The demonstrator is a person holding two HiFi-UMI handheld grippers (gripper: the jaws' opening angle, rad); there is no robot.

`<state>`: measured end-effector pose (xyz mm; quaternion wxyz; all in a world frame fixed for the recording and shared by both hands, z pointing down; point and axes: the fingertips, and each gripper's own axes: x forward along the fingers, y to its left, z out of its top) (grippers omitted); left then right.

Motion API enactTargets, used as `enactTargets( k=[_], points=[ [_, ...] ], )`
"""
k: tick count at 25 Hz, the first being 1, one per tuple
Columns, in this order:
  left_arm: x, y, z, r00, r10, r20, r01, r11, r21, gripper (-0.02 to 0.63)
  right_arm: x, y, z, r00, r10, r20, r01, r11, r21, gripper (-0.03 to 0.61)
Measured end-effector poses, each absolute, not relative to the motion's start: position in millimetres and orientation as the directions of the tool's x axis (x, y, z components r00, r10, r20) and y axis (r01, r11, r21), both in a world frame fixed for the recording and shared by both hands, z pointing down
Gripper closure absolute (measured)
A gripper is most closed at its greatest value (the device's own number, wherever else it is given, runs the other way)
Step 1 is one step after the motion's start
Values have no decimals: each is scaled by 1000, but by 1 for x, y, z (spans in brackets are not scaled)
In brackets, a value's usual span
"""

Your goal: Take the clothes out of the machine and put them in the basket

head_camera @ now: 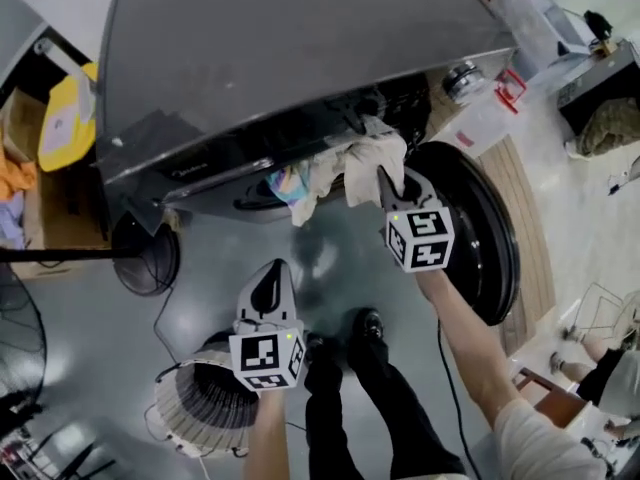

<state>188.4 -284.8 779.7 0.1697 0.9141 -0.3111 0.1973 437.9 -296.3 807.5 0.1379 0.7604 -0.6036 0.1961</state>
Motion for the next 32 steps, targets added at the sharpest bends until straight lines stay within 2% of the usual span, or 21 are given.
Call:
enactTargets(
  k=[6,15,25,32],
  points=[
    [191,-285,706,729,-517,448,-644,-740,193,597,415,-262,726,179,-869,461,-979,-205,-6,509],
    [200,-297,588,737,-558,381,-647,-746,157,597,414,-233,582,180,-909,376,-982,-186,21,510],
    [189,-287,452,724,-623,296,-675,-728,121,597,393,-216,390,93,-974,205,-993,-76,89,510],
    [173,-286,373,707,-671,223,-702,-704,110,597,372,-203,291,24,-994,103,-993,-11,117,511]
  ],
)
